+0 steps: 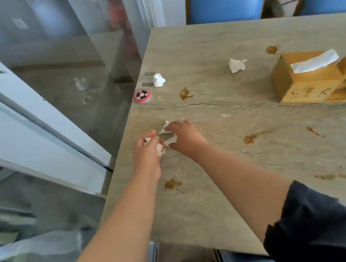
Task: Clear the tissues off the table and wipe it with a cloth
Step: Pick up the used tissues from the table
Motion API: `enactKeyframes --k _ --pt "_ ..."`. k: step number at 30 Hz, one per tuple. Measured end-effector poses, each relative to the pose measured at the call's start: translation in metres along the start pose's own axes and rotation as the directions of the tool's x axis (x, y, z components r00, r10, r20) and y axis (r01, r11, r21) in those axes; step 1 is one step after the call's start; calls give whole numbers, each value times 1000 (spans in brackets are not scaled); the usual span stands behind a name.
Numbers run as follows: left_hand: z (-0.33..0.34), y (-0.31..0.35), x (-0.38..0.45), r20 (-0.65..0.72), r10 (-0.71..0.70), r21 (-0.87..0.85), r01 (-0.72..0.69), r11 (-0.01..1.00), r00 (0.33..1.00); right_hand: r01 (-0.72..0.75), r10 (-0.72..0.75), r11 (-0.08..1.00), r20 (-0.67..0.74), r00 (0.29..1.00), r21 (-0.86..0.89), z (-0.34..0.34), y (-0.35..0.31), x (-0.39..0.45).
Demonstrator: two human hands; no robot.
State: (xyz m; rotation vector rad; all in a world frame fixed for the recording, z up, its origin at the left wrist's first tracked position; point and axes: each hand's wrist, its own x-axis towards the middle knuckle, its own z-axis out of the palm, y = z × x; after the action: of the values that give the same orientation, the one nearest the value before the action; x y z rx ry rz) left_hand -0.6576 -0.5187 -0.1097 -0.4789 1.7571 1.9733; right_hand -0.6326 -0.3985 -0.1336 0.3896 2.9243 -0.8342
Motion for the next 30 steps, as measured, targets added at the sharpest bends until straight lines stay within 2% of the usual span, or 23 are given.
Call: enactKeyframes --k 3,7,10,13,16,20,22,24,26,27,29,30 --pt "3 1 10 5 -8 0 8 1000 1000 -44 46 999 -88 995 25 7 2 10" --pt "15 5 18 10 -7 15 7 1000 1000 -185 273 910 -202 941 371 -12 5 8" --pt "38 12 22 44 3 -1 -3 1000 999 -129 289 885 -310 906 447 -35 3 4" --pt "64 15 24 104 11 -2 -11 1000 994 -81 263 886 -350 899 457 -52 0 4" --pt "94 21 28 167 9 0 -9 1000 986 -81 275 878 -358 892 471 -65 7 8" --pt "122 28 43 339 -86 -59 113 992 937 -88 341 780 -302 890 620 -83 23 10" --pt "133 27 53 354 -76 -14 87 996 932 -101 358 706 -230 905 701 -94 35 12" --pt "144 27 64 342 -54 -58 78 995 938 -125 390 653 -190 901 747 -105 52 18" --pt "158 30 72 339 -19 -112 61 992 941 -149 451 674 -243 859 723 -115 74 32" --pt "166 32 76 342 -6 -132 54 990 940 -174 466 725 -289 836 666 -121 87 41" --pt "183 34 85 352 14 -143 39 989 936 -273 437 864 -361 824 423 -130 116 63" --pt "192 34 89 365 18 -134 34 990 931 -331 421 899 -360 833 286 -134 131 75"
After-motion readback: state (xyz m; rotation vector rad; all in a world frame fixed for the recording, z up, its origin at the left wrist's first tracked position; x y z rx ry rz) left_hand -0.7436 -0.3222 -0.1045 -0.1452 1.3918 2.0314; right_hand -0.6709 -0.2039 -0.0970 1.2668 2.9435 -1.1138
